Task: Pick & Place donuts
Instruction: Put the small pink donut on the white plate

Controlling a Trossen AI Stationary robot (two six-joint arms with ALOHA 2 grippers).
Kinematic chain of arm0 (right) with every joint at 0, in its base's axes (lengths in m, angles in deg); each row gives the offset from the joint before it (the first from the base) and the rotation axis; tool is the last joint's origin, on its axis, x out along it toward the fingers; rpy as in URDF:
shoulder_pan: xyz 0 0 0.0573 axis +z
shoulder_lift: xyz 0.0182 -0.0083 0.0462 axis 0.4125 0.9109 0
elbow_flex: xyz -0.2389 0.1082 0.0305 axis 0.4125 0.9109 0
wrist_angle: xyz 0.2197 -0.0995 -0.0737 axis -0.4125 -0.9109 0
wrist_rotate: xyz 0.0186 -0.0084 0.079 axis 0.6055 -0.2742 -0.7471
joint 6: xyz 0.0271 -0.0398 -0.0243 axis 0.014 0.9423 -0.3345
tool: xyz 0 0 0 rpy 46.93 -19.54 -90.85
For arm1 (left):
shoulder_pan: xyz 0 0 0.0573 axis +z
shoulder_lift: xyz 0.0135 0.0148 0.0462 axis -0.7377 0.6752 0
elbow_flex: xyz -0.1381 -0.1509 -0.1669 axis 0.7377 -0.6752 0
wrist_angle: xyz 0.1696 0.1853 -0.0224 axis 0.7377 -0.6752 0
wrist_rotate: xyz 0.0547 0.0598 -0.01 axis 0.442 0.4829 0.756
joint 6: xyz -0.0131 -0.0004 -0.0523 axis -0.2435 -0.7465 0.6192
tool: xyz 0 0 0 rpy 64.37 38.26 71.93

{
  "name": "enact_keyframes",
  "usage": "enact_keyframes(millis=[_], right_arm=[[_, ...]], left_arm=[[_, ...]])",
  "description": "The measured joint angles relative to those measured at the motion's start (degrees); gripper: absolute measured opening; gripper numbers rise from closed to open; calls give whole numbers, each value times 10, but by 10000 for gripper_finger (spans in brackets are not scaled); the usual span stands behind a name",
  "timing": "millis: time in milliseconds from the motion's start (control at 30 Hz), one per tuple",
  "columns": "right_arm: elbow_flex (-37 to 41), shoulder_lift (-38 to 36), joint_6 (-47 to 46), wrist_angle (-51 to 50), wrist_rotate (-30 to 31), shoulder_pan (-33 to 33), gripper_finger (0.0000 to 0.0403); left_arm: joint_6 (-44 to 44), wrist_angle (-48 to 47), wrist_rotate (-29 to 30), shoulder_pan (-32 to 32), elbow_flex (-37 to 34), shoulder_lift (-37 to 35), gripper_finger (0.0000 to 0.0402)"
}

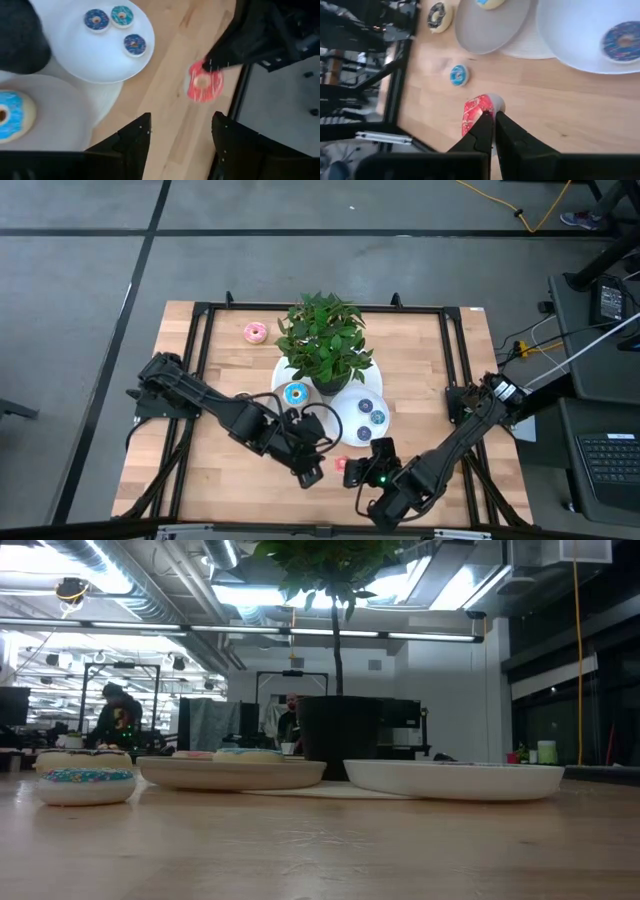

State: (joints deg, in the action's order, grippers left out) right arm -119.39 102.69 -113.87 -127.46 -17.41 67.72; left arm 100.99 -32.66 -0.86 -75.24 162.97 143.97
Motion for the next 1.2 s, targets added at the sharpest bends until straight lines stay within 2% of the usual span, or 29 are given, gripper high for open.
enact_keyframes(millis=[200,767,900,1200], right_arm=[[0,0,-50,-63,-4,-4,17],[3,37,-53,-113,-30,-62,16],[43,36,-53,-106,-31,-74,16],[161,31,-49,12,-41,-90,16]], left_arm=[[3,-45,10,-2,0,-16,202],[-29,-113,16,-8,0,-19,203],[-35,-113,17,-8,0,-19,203],[-40,-112,19,-8,0,-19,203]])
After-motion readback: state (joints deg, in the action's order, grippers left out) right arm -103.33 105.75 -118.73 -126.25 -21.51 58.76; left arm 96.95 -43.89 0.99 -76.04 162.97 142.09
